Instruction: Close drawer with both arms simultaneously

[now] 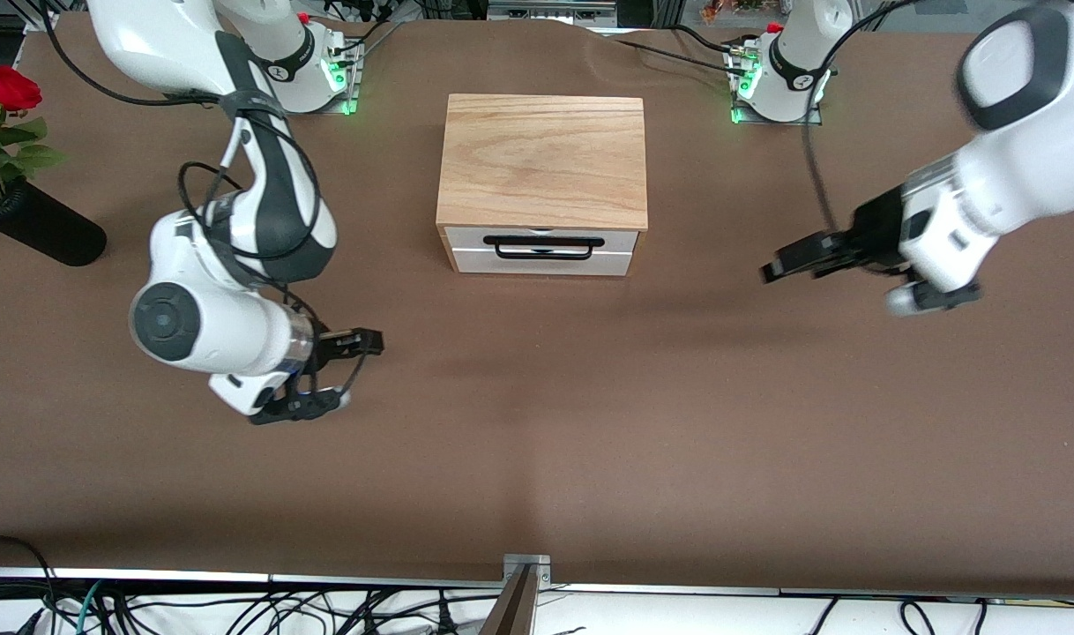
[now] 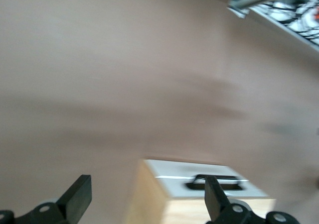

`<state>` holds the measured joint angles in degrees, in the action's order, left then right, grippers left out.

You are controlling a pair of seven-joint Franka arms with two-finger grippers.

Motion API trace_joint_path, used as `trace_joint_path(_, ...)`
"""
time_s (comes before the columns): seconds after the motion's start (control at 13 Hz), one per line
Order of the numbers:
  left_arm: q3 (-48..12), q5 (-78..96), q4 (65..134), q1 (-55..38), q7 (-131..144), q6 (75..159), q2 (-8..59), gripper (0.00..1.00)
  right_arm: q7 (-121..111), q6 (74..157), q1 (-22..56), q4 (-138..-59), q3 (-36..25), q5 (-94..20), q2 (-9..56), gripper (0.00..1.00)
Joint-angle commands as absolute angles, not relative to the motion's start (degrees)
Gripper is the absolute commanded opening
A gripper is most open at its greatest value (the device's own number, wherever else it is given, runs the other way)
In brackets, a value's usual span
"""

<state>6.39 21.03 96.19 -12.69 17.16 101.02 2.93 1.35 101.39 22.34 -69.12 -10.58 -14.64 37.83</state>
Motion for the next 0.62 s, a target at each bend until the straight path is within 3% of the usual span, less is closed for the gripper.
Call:
trace_joint_path(0.0, 6.5, 10.1, 98.6, -13.4, 17.0, 97.2, -3.6, 1.00, 1.1, 100.3, 22.6, -67.9, -14.7, -14.0, 36.2, 1.00)
trace_joint_path(0.31, 6.2, 0.3, 97.0, -13.3, 16.8, 93.4, -5.4, 1.00, 1.3, 100.8, 18.1, -71.6, -16.5, -10.6, 28.9, 1.00)
trace_joint_path(0.54, 7.0, -1.9, 96.7, -13.3, 16.8, 92.5, -5.8, 1.00, 1.2, 101.7, 11.9, -77.8, -8.7, -2.9, 20.2, 1.00)
